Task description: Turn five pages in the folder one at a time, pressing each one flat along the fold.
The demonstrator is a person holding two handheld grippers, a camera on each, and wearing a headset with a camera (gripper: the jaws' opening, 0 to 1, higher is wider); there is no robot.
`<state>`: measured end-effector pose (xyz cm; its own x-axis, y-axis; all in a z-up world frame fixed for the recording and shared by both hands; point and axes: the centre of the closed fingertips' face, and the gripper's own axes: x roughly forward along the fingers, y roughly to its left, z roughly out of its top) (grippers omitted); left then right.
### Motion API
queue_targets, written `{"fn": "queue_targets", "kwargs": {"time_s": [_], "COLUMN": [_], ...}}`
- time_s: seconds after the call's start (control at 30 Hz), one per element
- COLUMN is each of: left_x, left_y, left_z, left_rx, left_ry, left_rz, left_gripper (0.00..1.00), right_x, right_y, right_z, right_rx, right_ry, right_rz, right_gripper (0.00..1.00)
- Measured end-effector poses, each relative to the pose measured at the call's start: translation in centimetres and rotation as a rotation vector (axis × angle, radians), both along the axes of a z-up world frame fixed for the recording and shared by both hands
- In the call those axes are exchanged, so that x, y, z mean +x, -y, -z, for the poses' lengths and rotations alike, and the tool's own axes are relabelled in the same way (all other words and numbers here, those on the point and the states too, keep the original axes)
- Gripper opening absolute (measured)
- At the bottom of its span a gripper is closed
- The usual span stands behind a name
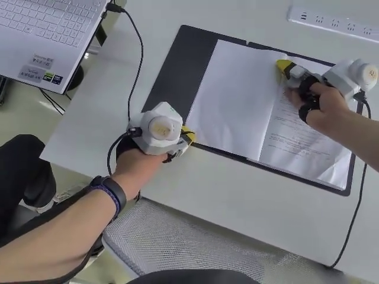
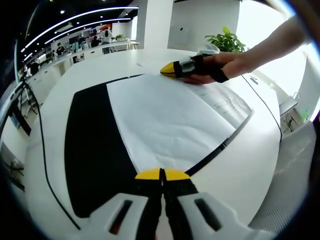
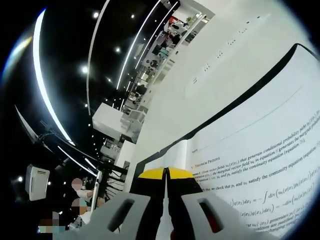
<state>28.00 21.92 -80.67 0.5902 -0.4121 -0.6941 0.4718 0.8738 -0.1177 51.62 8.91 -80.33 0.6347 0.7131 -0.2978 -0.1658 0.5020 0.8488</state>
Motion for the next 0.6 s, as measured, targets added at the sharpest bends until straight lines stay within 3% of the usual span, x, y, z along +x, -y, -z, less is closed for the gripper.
{"fn": "queue_targets", "kwargs": {"time_s": [0.6], "left_x": [-0.2], "left_y": [0.0], "left_z": [-0.1], "left_rx": [-0.017], "left_ry": [-0.001], "left_rz": [-0.018], "left_gripper": [0.00], "right_x": [-5.2], "right_y": [-0.1], "right_z": [-0.2], "right_rx": [-0.003], "right_ry": [-0.003], "right_rz": [-0.066], "right_gripper": [0.00]}}
